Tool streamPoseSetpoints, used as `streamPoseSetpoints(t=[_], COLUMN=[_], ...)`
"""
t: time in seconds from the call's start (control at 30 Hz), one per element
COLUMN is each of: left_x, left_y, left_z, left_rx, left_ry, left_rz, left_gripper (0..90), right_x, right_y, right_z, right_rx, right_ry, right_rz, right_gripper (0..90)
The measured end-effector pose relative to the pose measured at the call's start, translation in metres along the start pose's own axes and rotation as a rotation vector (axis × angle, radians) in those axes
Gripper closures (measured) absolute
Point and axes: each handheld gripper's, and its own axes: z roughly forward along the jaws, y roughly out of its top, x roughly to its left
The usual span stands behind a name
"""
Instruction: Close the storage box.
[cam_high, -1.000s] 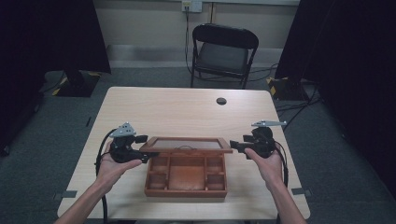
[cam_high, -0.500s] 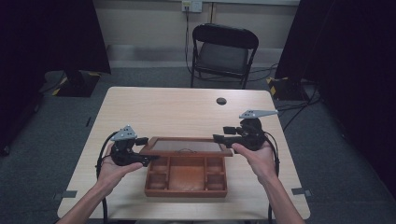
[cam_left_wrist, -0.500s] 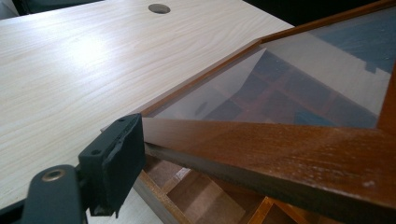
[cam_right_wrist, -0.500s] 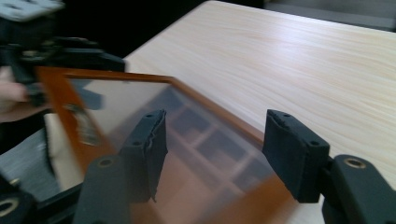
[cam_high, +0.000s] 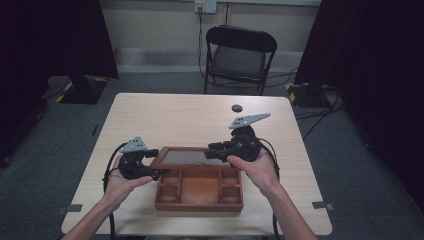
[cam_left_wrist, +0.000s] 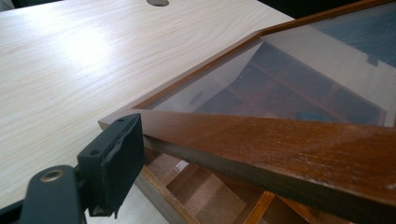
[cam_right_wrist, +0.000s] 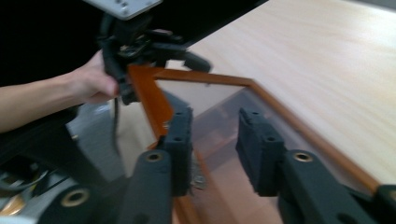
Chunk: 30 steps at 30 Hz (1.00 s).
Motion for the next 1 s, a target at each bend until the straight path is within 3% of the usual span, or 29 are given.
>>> streamPoseSetpoints(t=[0.1, 0.33, 0.73, 0.87, 0.9, 1.0], left_x=[0.000, -0.001, -0.002, -0.001, -0.001, -0.002], left_y=[0.000, -0.001, -0.002, -0.002, -0.002, -0.003], left_z=[0.000, 0.000, 0.000, 0.000, 0.000, 0.001], left_rx=[0.000, 0.006, 0.013, 0.011, 0.018, 0.022], left_ry=[-0.001, 0.002, -0.001, -0.001, 0.002, 0.000], left_rz=[0.006, 0.014, 0.018, 0.013, 0.027, 0.019], left_gripper=[17.2, 17.3, 17.5, 17.5, 17.3, 17.7], right_x=[0.004, 0.009, 0.005, 0.004, 0.002, 0.002], right_y=[0.000, 0.001, -0.001, -0.002, -0.004, -0.005], right_z=[0.008, 0.021, 0.025, 0.025, 0.027, 0.029], right_rx=[0.038, 0.071, 0.090, 0.111, 0.117, 0.122], right_ry=[0.044, 0.086, 0.108, 0.110, 0.110, 0.109], right_rz=[-0.015, -0.025, -0.009, -0.002, 0.000, -0.004], right_gripper=[72.7, 76.7, 78.4, 74.4, 75.8, 78.4])
